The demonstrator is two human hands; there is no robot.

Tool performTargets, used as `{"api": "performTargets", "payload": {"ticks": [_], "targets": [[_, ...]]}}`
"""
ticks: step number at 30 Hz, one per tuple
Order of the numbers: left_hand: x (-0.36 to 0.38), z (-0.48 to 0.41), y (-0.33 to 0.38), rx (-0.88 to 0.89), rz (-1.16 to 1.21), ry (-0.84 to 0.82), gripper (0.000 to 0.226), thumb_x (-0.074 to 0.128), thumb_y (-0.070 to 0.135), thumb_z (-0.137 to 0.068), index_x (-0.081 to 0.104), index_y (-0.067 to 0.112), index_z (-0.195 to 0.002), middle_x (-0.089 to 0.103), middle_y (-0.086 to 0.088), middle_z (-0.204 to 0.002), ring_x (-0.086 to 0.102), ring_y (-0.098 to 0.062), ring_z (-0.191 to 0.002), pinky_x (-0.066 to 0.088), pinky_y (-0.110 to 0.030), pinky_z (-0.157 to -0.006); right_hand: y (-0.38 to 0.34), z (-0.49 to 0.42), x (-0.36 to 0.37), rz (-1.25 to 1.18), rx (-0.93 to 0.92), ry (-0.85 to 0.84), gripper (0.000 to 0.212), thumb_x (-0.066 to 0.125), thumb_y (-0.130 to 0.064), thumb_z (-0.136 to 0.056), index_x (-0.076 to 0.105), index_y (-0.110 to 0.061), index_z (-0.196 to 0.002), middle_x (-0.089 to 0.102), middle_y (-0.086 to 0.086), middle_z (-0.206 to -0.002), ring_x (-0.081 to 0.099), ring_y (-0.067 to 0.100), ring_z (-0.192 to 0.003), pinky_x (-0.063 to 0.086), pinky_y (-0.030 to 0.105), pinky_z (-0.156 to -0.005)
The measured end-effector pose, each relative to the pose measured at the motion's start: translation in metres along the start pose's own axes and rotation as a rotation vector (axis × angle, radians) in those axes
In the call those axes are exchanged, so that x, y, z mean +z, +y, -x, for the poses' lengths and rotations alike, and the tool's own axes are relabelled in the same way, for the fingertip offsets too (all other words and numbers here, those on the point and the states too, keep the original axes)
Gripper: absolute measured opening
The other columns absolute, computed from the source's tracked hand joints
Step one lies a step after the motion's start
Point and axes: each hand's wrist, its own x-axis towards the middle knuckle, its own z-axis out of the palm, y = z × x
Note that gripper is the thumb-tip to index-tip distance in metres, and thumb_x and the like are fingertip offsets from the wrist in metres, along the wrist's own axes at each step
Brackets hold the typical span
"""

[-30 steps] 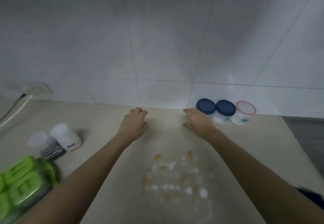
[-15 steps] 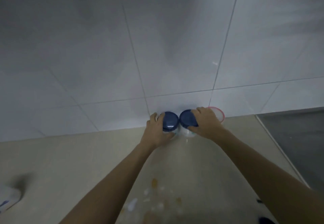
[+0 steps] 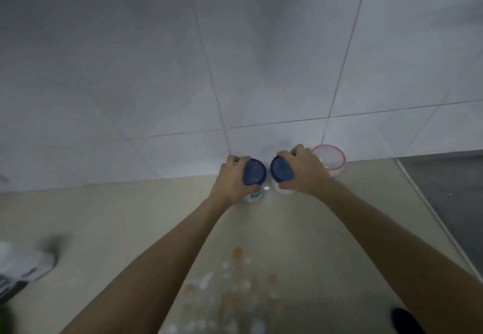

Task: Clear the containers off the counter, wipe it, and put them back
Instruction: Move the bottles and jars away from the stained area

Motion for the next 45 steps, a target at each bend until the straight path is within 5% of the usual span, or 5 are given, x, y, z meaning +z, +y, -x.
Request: {"api": "performTargets", "payload": {"ticks": [6,24,34,41,45], "targets": [[-0.043,0.083,-0.032,-0.039,-0.028,0.059,0.073,0.078,0.037,-0.069,0.046,0.021,-0.133,0.039,-0.007,-0.131,0.046,-0.029,-0.115,0.046,-0.037,-0.093,-0.064,0.03,-0.01,-0.195,0.001,-0.012,0.077,0.081,-0.04,-0.058,0.05,-0.021,-0.126,0.045,0.013,-0.115,0.046,0.033,-0.106,0.047,0.044,-0.089],[-0.185,0.342,-0.272,-0.569,-0.049,0.309,0.072,0.077,0.046,-0.064,0.051,0.023,-0.128,0.049,-0.003,-0.125,0.055,-0.025,-0.106,0.045,-0.031,-0.086,-0.434,0.042,0.078,-0.261,-0.492,-0.259,0.072,0.074,-0.044,-0.06,0.047,-0.029,-0.125,0.041,0.004,-0.115,0.042,0.025,-0.108,0.046,0.041,-0.09],[-0.177,0.349,-0.333,-0.537,-0.048,0.516,0.063,0.076,0.041,-0.064,0.061,0.017,-0.12,0.054,-0.011,-0.119,0.05,-0.032,-0.106,0.044,-0.036,-0.091,-0.512,0.028,0.125,-0.236,-0.422,-0.248,0.068,0.076,-0.036,-0.066,0.049,-0.016,-0.125,0.044,0.013,-0.12,0.044,0.033,-0.111,0.045,0.04,-0.091],[-0.169,0.351,-0.35,-0.48,-0.139,0.51,0.061,0.071,0.046,-0.069,0.059,0.017,-0.122,0.053,-0.013,-0.117,0.049,-0.033,-0.104,0.045,-0.038,-0.089,-0.513,0.023,0.133,-0.217,-0.436,-0.206,0.062,0.075,-0.037,-0.067,0.054,-0.017,-0.123,0.045,0.011,-0.122,0.043,0.032,-0.11,0.045,0.042,-0.087],[-0.17,0.354,-0.343,-0.438,-0.224,0.567,0.055,0.067,0.046,-0.072,0.059,0.018,-0.118,0.057,-0.008,-0.118,0.053,-0.029,-0.104,0.044,-0.038,-0.085,-0.513,0.024,0.133,-0.215,-0.461,-0.226,0.073,0.072,-0.043,-0.072,0.044,-0.02,-0.135,0.035,0.014,-0.141,0.036,0.035,-0.127,0.04,0.042,-0.099]]}}
